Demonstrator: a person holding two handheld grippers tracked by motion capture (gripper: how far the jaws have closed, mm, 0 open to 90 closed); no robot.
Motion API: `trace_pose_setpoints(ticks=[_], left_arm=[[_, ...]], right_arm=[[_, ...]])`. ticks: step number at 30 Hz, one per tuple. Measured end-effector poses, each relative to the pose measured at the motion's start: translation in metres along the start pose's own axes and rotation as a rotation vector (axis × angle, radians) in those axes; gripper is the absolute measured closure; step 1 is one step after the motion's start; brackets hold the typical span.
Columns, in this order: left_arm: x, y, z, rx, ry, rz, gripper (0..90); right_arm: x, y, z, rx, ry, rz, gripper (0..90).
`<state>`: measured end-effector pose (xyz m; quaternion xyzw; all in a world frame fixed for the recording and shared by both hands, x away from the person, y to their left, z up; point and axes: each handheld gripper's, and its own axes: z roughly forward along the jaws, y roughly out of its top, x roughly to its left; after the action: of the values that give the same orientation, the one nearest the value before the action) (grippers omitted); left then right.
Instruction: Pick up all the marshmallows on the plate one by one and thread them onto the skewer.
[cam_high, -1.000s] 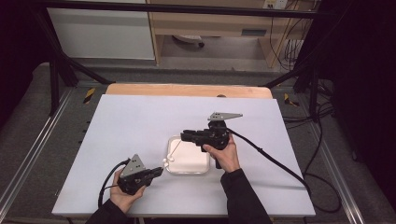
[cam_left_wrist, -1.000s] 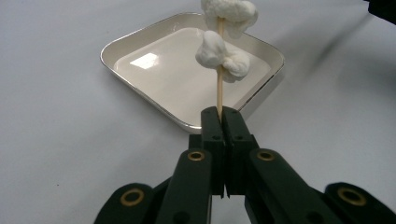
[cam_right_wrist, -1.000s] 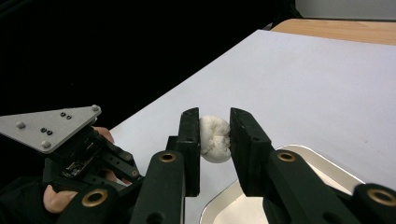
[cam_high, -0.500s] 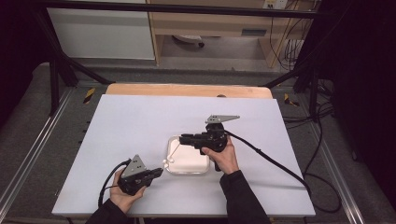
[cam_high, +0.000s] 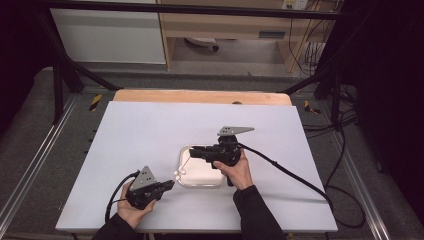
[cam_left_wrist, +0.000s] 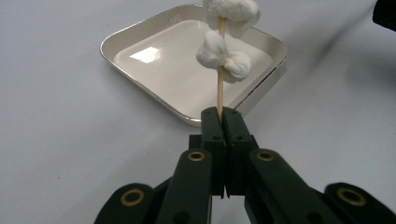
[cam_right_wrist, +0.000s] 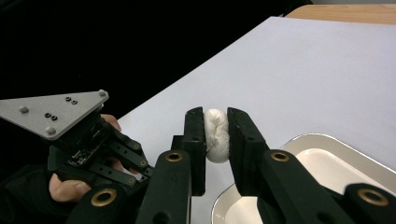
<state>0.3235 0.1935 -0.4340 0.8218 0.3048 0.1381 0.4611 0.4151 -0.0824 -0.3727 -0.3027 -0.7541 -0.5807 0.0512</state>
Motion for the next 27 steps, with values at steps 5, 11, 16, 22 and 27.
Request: trace_pose_setpoints(ticks=[5,11,16,22,27], left_arm=[[0.0,0.0,0.0,0.002,0.004,0.001,89.2],[-0.001,0.0,0.0,0.004,0.006,0.006,89.2],[-0.001,0.0,0.001,0.004,0.007,0.006,89.2],[-0.001,-0.001,0.0,0.003,0.011,0.005,89.2],[-0.002,-0.001,0.0,0.006,0.013,0.002,89.2]], right_arm=[[0.0,-0.002,0.001,0.001,0.002,0.0,79.0],[0.002,-0.004,0.003,0.001,0.01,-0.002,79.4],[0.003,-0.006,0.004,0.001,0.01,-0.013,80.0],[0.004,-0.009,0.006,-0.008,0.023,-0.01,80.6],[0.005,-0.011,0.008,-0.015,0.027,-0.007,81.0]])
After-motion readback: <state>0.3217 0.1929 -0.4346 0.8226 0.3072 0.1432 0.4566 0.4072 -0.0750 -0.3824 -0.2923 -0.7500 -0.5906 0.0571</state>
